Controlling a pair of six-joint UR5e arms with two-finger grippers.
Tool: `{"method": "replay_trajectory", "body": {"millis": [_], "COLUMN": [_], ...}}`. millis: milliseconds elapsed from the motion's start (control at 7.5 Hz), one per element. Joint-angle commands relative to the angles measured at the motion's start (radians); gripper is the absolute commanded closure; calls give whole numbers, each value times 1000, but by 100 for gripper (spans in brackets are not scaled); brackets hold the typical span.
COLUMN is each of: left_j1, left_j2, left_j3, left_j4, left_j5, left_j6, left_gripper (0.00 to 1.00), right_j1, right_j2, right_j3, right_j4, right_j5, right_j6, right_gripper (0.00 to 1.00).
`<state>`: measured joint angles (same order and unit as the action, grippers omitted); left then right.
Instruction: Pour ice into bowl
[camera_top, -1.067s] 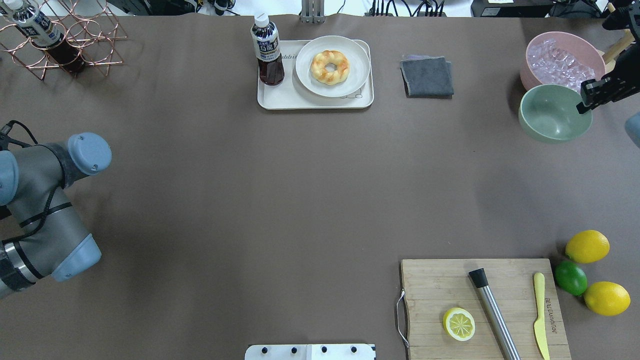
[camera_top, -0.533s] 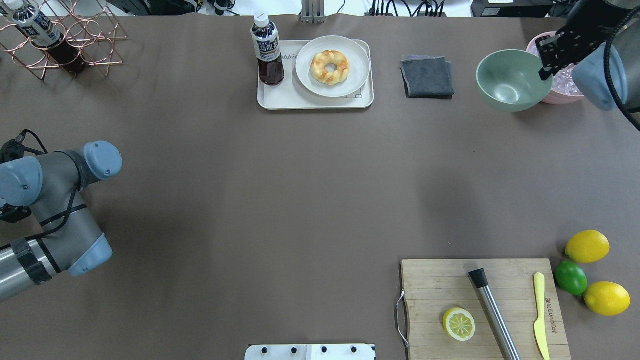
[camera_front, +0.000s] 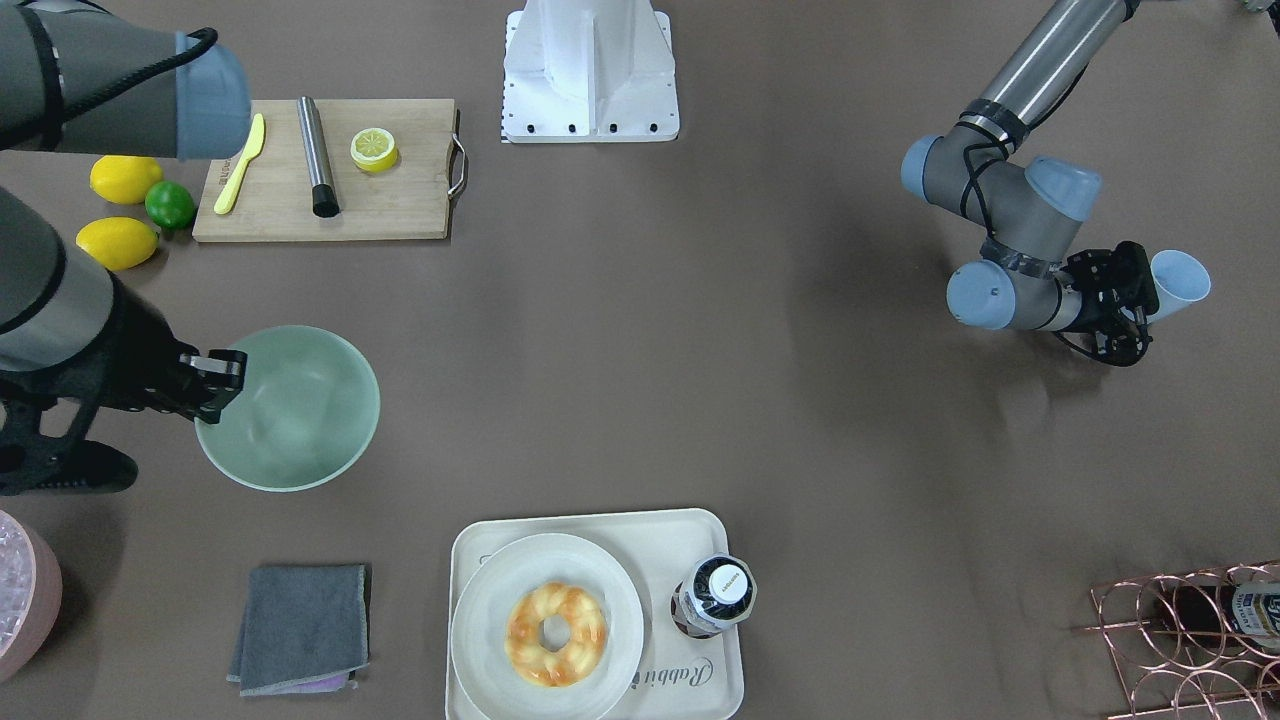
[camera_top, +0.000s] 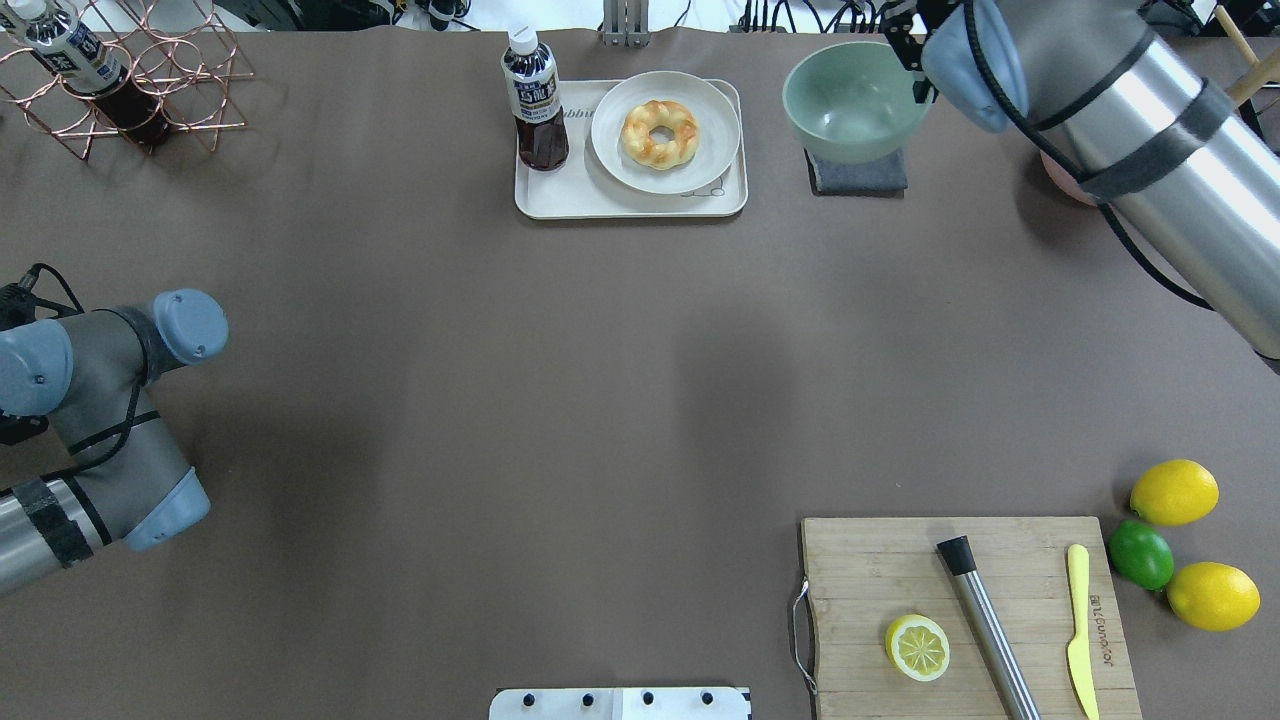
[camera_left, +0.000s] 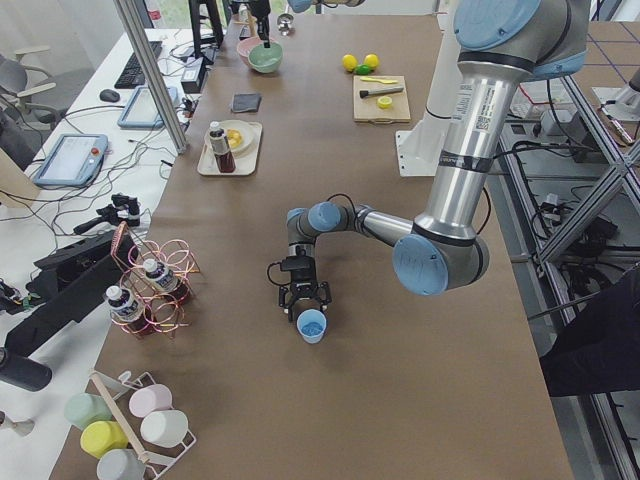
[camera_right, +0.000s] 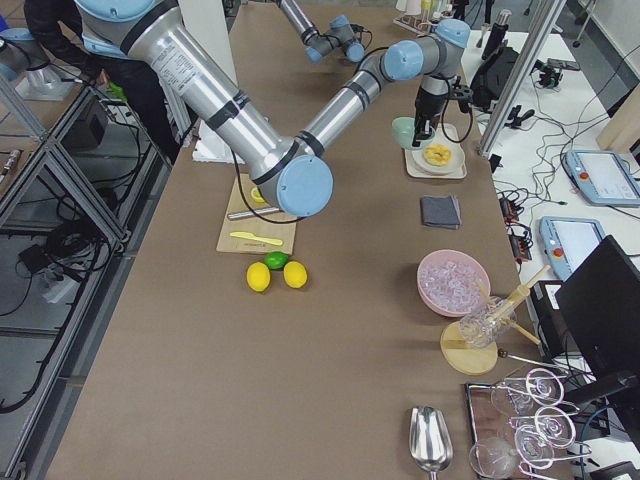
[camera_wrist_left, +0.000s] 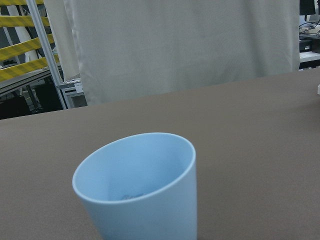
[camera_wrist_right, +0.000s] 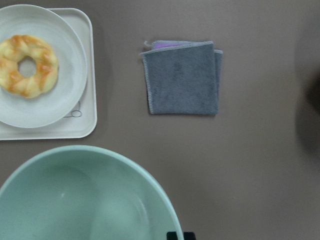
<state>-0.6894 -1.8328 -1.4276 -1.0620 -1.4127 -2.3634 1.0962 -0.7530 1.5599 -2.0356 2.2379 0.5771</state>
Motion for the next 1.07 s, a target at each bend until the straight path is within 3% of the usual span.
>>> {"method": "replay_trajectory", "body": {"millis": [0, 267, 533, 933], "left_j1": [-1, 2, 8, 10], "left_j2": [19, 50, 67, 95], "left_j3": [-5, -8, -7, -7], "left_j4": [-1, -1, -1, -6], "left_j5": [3, 3, 1, 3], "left_j6": [3, -5, -7, -5], "left_gripper": [3, 3, 3, 4], "right_j1": [-89, -180, -296, -424], "right_j2": [168, 242, 318, 357], "right_j3": [-98, -110, -191, -242], "right_j4": [12, 32, 197, 293], "right_j5": [-46, -105, -186, -279], "right_j6": [162, 240, 444, 574], "right_gripper": [100, 100, 100, 100]}}
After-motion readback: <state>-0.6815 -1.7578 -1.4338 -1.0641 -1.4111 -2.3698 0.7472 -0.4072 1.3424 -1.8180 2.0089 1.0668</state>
